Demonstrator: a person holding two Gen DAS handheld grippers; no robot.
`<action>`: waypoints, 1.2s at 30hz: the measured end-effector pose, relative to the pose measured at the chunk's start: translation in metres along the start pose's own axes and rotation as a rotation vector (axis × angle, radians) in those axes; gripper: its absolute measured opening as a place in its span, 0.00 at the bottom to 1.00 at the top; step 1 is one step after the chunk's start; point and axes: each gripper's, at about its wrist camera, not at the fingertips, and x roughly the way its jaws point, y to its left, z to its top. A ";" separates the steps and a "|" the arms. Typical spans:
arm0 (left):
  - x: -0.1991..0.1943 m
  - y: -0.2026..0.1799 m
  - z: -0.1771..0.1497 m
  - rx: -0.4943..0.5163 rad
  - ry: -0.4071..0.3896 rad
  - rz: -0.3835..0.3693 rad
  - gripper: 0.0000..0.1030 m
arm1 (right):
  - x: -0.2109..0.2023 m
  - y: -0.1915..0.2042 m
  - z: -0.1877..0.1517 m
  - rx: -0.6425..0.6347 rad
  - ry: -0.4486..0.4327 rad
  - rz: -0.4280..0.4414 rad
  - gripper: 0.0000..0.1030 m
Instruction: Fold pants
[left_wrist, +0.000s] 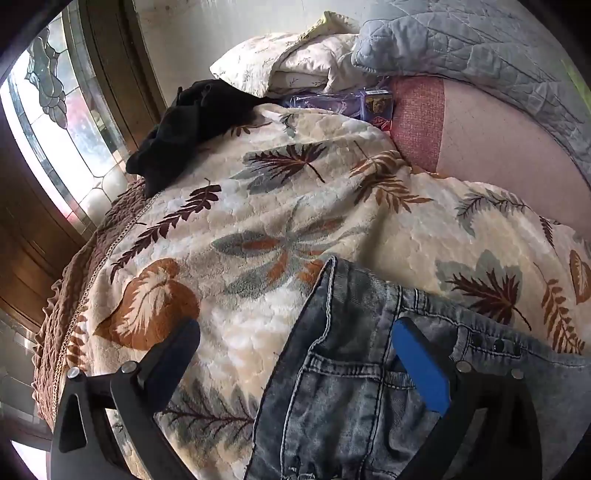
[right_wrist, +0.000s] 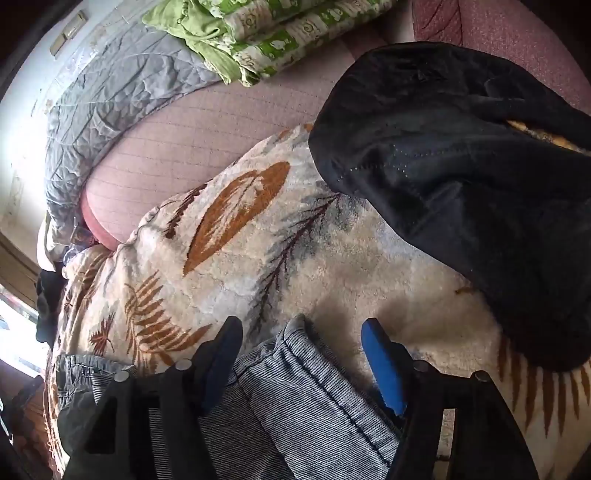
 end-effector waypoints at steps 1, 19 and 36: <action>0.007 0.001 0.007 -0.013 0.024 0.002 1.00 | 0.000 0.002 0.001 -0.003 0.000 -0.002 0.68; 0.088 -0.014 0.041 -0.063 0.273 -0.210 0.29 | 0.003 0.009 0.003 0.011 0.003 0.020 0.68; 0.034 -0.037 0.027 0.097 0.025 -0.215 0.15 | -0.008 -0.012 0.015 0.070 0.005 0.102 0.68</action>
